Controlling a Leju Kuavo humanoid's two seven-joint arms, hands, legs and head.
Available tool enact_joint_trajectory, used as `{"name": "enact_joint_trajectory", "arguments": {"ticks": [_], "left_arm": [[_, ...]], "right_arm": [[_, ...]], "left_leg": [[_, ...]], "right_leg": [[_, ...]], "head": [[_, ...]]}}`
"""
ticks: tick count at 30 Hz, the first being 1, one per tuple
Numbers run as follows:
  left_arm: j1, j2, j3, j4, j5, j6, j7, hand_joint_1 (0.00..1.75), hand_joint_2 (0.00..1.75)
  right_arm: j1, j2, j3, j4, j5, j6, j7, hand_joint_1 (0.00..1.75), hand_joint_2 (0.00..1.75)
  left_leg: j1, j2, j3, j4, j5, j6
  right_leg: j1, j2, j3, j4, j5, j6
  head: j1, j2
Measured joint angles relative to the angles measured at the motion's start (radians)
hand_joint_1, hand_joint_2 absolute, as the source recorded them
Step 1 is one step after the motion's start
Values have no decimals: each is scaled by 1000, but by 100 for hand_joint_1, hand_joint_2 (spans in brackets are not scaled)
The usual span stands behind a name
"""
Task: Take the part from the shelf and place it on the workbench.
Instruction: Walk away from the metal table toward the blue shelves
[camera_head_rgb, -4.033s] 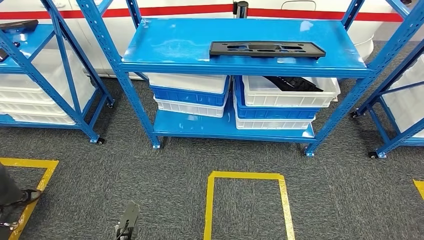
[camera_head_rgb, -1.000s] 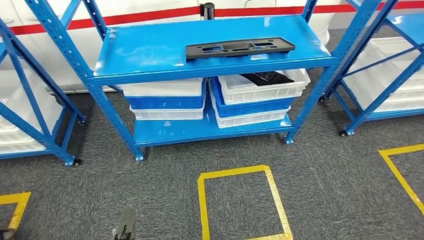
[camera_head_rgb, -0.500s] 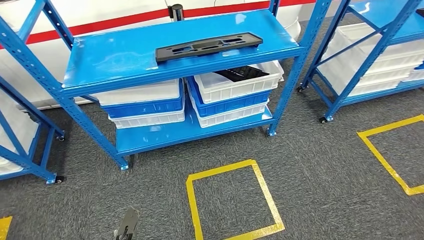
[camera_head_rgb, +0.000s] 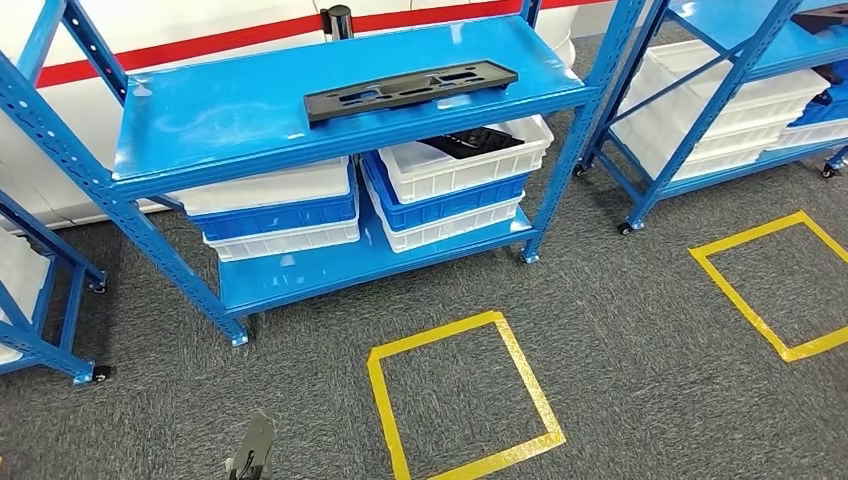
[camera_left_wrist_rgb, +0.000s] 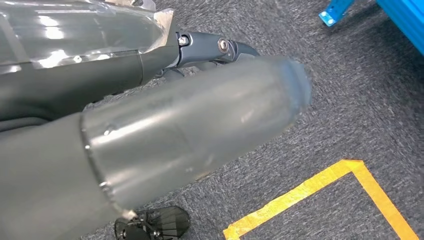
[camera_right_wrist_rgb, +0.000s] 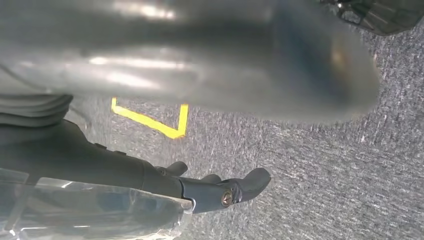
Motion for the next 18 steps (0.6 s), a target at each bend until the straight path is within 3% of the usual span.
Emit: {"name": "enact_joint_trajectory", "arguments": {"ticks": [2, 3, 5, 7, 9, 11, 12, 13, 14, 16, 18], "left_arm": [[0, 0, 0, 0, 0, 2, -2, 0, 0], [0, 0, 0, 0, 0, 3, -2, 0, 0], [0, 0, 0, 0, 0, 4, -2, 0, 0], [0, 0, 0, 0, 0, 4, -3, 0, 0], [0, 0, 0, 0, 0, 5, -4, 0, 0], [1, 0, 0, 0, 0, 7, -5, 0, 0], [2, 0, 0, 0, 0, 7, -5, 0, 0], [2, 0, 0, 0, 0, 8, -6, 0, 0], [3, 0, 0, 0, 0, 9, -6, 0, 0], [2, 1, 0, 0, 0, 12, -8, 0, 0], [0, 3, 0, 0, 1, 15, -9, 0, 0]], "right_arm": [[-2, 0, 0, 0, 1, 0, -1, 0, 0], [-3, 0, 0, 0, 2, 0, -1, 0, 0], [-2, 0, 0, 0, 2, -1, -2, 0, 0], [-1, 1, 0, 0, 2, -1, -3, 0, 0], [-2, 1, 0, 0, 3, -1, -4, 0, 0], [-2, 0, 0, 0, 4, -1, -5, 0, 0], [-1, 0, 0, 0, 6, -1, -6, 0, 0], [-1, 0, 0, 0, 7, -2, -7, 0, 0], [-1, 0, 0, 0, 8, -2, -7, 0, 0], [-2, 1, 0, 0, 9, -3, -10, 0, 0], [-4, 3, 0, 0, 11, -4, -12, 0, 0]], "left_leg": [[-5, 2, -1, 7, -5, -7], [-7, 2, -3, 11, -7, -10], [-9, 3, -6, 15, -9, -16], [-5, 1, -11, 26, -19, -23], [2, -1, -43, 97, -65, -35], [7, -3, -106, 227, -125, -47], [10, -3, -134, 279, -140, -51], [11, -4, -149, 301, -136, -53], [12, -4, -145, 283, -112, -53], [12, -6, -92, 157, -34, -45], [8, -11, -43, 48, 7, -33]], "right_leg": [[2, -8, 75, -135, 37, 2], [5, -11, 94, -171, 45, -2], [9, -10, 102, -184, 48, -12], [3, -8, 103, -186, 52, -20], [-4, -7, 105, -188, 54, -32], [-3, -6, 105, -188, 53, -38], [-3, -6, 105, -188, 53, -38], [-3, -5, 105, -188, 53, -38], [-3, -3, 106, -188, 53, -38], [-4, 2, 109, -188, 52, -37], [0, 6, 107, -187, 51, -32]], "head": [[0, 0], [-1, 0], [-4, 0], [-4, 0], [-7, 0], [-9, 0], [-9, 0], [-9, 0], [-9, 0], [-9, 0], [-9, 0]]}}
